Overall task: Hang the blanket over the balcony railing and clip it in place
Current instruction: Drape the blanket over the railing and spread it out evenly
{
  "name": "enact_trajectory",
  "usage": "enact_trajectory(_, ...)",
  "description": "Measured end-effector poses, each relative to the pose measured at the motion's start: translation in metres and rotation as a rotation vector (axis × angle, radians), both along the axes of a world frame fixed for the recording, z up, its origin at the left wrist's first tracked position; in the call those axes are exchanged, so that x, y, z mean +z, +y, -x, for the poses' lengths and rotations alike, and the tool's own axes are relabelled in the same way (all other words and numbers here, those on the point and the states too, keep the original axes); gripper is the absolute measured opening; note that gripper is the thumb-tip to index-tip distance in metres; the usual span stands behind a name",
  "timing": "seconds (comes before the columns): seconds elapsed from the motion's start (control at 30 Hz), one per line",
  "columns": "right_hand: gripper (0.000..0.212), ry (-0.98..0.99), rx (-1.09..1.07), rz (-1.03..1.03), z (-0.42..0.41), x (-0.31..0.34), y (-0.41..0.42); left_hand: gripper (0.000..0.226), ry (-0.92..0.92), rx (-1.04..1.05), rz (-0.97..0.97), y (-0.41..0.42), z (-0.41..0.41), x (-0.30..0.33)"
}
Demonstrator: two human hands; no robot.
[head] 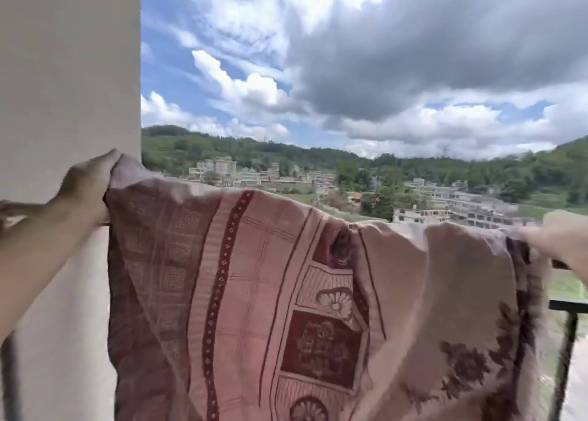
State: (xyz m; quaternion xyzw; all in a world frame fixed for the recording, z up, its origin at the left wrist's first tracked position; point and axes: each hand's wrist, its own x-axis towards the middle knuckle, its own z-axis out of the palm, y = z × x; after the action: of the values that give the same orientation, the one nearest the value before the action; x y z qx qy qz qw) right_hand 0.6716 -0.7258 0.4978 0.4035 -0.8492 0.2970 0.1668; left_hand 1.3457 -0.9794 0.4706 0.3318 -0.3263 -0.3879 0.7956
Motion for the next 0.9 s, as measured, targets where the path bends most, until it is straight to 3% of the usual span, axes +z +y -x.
enact_trajectory(0.03, 0.064, -0.042, 0.036, -0.051, -0.036, 0.015, 0.003, 0.023, -0.037, -0.046, 0.084, 0.087, 0.059, 0.003)
enact_trajectory(0.1, 0.047, 0.177, 0.147, 0.050, -0.124, 0.031, 0.010, 0.026, -0.315, -0.129, 0.082, 0.141, 0.103, 0.008)
enact_trajectory(0.13, 0.034, 0.265, 0.301, 0.104, -0.169, 0.032, 0.011, 0.026, -0.357, -0.112, 0.125, 0.137, 0.103, 0.004)
enact_trajectory(0.2, 0.024, 0.314, 0.674, 0.108, -0.240, 0.029, 0.003, 0.027, -0.324, -0.143, 0.096, 0.141, 0.107, -0.004)
enact_trajectory(0.27, 0.024, 0.294, 0.911, 0.033, -0.287, 0.022, -0.017, 0.028, -0.332, -0.155, 0.031, 0.144, 0.103, -0.011)
enact_trajectory(0.43, 0.029, 0.234, 1.149, -0.086, -0.385, 0.015, -0.052, 0.025, -0.363, -0.247, 0.009, 0.154, 0.070, -0.027)
enact_trajectory(0.6, 0.041, 0.289, 1.235, -0.231, -0.481, 0.014, -0.079, 0.025, -0.446, -0.444, 0.082, 0.147, 0.032, -0.026)
enact_trajectory(0.73, 0.038, 0.158, 1.192, -0.260, -0.526, 0.023, -0.112, 0.024, -0.517, -0.449, 0.155, 0.128, -0.003, -0.025)
enact_trajectory(0.9, 0.039, 0.369, 1.083, -0.500, -0.571, 0.025, -0.144, 0.026, -0.552, -0.415, 0.164, 0.103, -0.051, -0.026)
